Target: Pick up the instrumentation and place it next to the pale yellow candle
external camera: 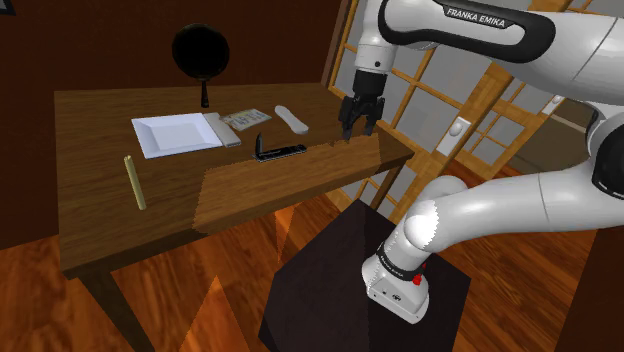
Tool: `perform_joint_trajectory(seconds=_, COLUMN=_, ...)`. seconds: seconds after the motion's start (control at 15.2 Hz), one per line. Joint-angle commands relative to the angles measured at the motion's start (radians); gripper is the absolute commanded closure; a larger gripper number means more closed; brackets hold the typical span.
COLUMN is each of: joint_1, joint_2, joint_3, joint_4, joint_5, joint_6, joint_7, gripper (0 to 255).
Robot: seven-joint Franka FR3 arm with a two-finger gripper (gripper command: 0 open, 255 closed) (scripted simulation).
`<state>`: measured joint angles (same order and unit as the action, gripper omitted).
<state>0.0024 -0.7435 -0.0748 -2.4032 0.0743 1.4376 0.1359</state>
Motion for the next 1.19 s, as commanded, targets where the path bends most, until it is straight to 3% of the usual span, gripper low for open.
perform_joint_trajectory(seconds=0.0, joint_1=0.000, joint_2=0.000, joint_3=0.000, joint_4=0.000, joint_5=0.000, joint_6=0.000, joint_7=0.000, gripper=0)
perform_joint_trajectory(seconds=0.53, joint_1=-0.019, joint_2=0.246, joint_3=-0.044, joint_4=0.057, joint_5=-0.048, joint_6=0.232, joint_7=-0.052, gripper=0)
perform_joint_trajectory(seconds=1.12, joint_1=-0.037, joint_2=0.550, joint_3=-0.090, joint_4=0.216, joint_5=-0.063, joint_6=0.427, joint_7=-0.103, gripper=0)
